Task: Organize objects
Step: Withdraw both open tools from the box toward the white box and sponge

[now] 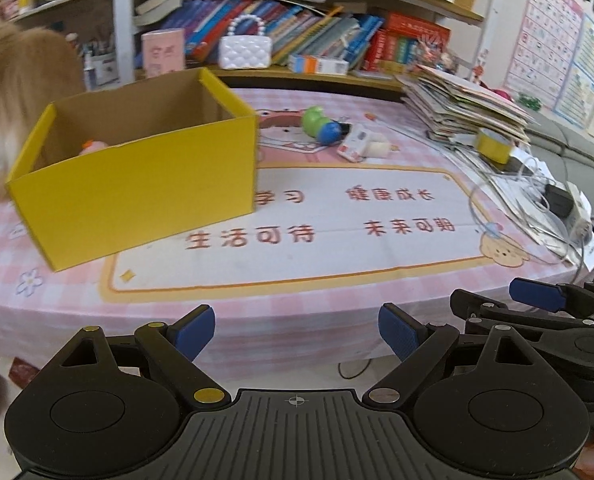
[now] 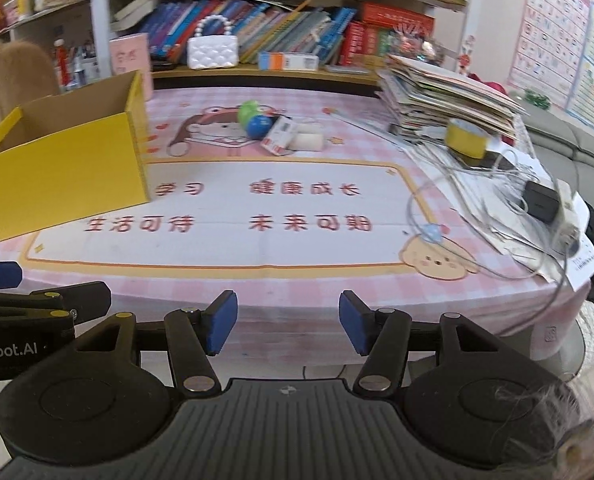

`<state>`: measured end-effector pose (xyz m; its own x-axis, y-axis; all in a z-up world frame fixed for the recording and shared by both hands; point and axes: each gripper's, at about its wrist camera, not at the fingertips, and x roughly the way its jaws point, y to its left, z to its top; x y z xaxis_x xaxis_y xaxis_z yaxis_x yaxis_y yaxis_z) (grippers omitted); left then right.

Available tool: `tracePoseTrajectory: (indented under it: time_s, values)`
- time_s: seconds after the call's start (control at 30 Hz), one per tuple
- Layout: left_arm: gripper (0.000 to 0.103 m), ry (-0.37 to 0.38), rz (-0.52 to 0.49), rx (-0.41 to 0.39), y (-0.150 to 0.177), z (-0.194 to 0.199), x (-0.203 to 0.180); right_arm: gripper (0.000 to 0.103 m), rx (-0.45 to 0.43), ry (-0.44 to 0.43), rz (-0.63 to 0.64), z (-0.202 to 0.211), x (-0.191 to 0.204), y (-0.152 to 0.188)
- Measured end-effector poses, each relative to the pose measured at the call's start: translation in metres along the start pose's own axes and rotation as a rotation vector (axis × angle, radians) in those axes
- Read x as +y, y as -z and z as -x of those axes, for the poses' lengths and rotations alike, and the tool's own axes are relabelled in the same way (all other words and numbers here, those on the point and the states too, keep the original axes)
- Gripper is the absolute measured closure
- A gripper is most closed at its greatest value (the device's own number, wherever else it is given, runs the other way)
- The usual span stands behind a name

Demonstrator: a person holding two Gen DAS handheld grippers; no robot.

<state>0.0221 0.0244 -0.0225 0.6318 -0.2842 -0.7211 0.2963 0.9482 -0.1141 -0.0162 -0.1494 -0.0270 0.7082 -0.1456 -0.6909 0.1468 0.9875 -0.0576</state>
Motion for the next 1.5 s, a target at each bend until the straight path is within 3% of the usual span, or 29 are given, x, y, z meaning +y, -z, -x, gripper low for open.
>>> tracePoseTrajectory:
  time_s: [0.5,0.93,1.5]
  values:
    - [0.012,0.069,-0.049,0.059,-0.038,-0.062,-0.055,0.046,0.059,0.075,-0.045,-0.044,-0.064,-0.024]
    - [0.012,0.013,-0.009,0.067,-0.091,-0.124,-0.068,0.042,0.081,0.018,-0.033,-0.113,-0.093,-0.077]
    - [0.012,-0.072,0.069,0.013,-0.174,-0.201,-0.071,0.042,0.01,-0.024,-0.001,-0.196,-0.121,-0.161]
